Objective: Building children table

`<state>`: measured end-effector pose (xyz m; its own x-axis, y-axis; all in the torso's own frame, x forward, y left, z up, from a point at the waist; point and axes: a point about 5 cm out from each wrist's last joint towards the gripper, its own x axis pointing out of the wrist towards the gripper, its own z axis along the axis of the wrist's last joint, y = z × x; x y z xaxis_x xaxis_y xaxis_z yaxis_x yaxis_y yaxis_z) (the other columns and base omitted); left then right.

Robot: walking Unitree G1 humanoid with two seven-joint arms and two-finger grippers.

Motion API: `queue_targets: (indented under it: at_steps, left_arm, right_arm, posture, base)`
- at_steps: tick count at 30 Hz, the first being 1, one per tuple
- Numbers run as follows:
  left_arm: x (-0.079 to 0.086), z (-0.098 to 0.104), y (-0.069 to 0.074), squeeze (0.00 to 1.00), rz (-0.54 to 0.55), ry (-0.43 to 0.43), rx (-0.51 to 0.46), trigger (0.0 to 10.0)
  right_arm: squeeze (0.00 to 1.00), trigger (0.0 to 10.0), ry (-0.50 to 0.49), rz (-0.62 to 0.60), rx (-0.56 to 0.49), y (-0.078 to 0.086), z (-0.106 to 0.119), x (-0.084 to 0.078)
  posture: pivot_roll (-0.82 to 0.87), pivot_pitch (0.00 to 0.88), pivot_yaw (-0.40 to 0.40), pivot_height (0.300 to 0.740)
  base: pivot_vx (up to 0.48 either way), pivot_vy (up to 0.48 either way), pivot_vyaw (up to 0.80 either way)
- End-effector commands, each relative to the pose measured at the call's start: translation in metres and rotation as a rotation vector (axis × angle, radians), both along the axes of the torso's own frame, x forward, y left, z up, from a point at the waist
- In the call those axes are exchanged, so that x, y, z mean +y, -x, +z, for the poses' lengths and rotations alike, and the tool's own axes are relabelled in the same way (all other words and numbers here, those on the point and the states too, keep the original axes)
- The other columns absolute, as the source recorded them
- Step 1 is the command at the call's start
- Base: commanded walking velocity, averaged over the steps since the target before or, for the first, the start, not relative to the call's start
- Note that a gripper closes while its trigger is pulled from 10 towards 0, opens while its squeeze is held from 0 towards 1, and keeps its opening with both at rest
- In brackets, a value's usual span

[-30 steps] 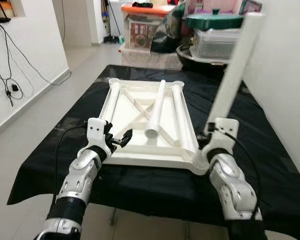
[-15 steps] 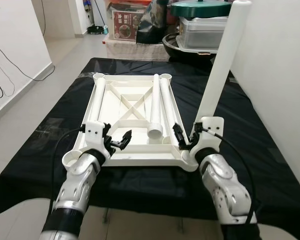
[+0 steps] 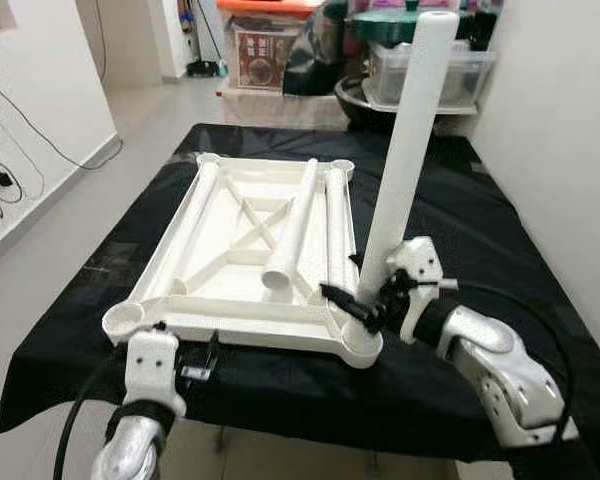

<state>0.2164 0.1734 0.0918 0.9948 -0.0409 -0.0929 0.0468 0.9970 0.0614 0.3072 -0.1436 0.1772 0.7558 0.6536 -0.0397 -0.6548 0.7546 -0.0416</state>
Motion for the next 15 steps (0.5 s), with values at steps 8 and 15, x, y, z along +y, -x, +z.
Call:
queue_targets:
  at_steps: [8, 15]
  left_arm:
    - [-0.004, 0.013, 0.008, 0.0, 0.012, -0.027, -0.013, 10.0]
    - [-0.006, 0.013, 0.005, 0.0, -0.005, -0.028, -0.025, 10.0]
  right_arm:
    - [0.0, 0.0, -0.078, -0.892, 0.143, -0.008, -0.023, -0.033]
    - [0.0, 10.0, -0.056, -0.811, 0.07, 0.009, -0.007, 0.009]
  posture:
    - [0.12, 0.0, -0.067, 0.74]
    - [0.12, 0.0, -0.047, 0.74]
  base:
    - [0.0, 0.0, 0.0]
    - [0.0, 0.0, 0.0]
